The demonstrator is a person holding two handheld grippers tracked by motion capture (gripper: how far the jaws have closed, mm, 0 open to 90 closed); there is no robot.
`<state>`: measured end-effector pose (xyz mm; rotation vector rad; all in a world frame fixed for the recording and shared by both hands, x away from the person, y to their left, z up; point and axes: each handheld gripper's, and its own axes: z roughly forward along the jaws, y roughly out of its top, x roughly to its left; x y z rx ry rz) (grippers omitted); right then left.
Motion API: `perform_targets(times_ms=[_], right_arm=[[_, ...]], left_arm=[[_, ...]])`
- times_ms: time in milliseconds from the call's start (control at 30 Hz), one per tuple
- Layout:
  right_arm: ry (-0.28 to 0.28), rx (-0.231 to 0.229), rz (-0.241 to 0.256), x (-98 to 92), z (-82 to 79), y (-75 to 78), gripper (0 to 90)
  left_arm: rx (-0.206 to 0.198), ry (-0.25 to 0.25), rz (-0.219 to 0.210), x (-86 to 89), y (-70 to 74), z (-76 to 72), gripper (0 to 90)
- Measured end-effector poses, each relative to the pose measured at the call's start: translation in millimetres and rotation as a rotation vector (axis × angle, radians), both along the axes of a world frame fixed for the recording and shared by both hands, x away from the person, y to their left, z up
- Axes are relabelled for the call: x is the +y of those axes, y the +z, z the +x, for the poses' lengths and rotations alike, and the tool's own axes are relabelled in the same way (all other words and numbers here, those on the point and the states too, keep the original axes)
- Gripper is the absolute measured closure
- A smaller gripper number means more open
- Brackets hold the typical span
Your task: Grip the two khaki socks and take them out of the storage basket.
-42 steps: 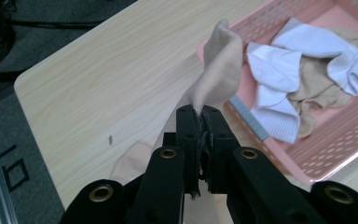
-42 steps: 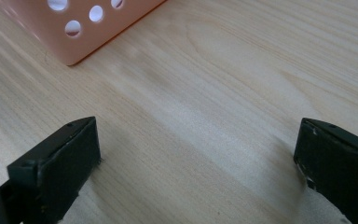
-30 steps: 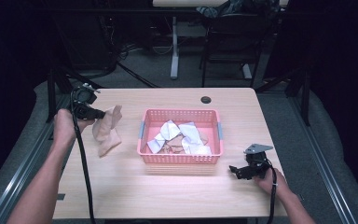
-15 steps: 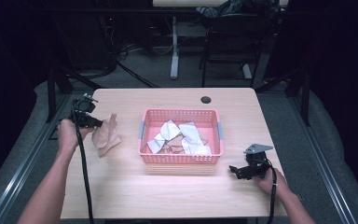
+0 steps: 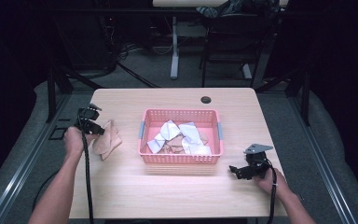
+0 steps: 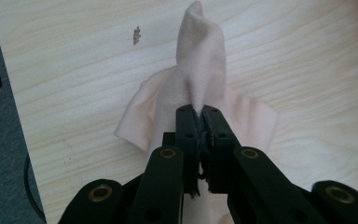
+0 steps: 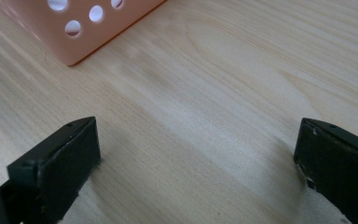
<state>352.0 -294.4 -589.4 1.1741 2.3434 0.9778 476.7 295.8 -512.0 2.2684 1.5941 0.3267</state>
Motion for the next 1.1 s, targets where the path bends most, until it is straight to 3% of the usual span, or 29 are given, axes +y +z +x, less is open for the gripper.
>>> perform_targets(times_ms=[300, 467, 567, 600, 633, 667, 800, 1100], right_arm=[[0.000, 0.000, 0.000, 0.0, 0.0, 0.0, 0.0], [-0.001, -0.001, 0.001, 0.1, -0.1, -0.1, 0.0], [0.000, 0.000, 0.000, 0.0, 0.0, 0.0, 0.0], [0.000, 0.000, 0.000, 0.0, 0.0, 0.0, 0.0], [0.000, 0.000, 0.000, 0.0, 0.0, 0.0, 0.0], [-0.001, 0.000, -0.001, 0.0, -0.1, 0.1, 0.0], [0.000, 0.000, 0.000, 0.0, 0.0, 0.0, 0.0], [0.000, 0.000, 0.000, 0.0, 0.0, 0.0, 0.0]], left_arm=[[0.015, 0.026, -0.011, 2.4, -22.5, 4.7, 84.4], [-0.010, 0.044, -0.053, 7.0, -24.1, 2.3, 78.7], [-0.038, 0.060, -0.078, 10.5, -19.4, -2.3, 55.1], [-0.049, 0.066, -0.098, 12.5, -16.0, -6.0, 36.8], [-0.049, 0.066, -0.098, 12.5, -16.0, -6.0, 30.7], [-0.056, 0.063, -0.102, 13.3, -14.2, -7.6, 30.7], [-0.098, 0.062, -0.093, 12.4, -5.4, -16.4, 15.4], [-0.178, 0.061, -0.081, 10.3, 7.9, -41.6, 7.9]])
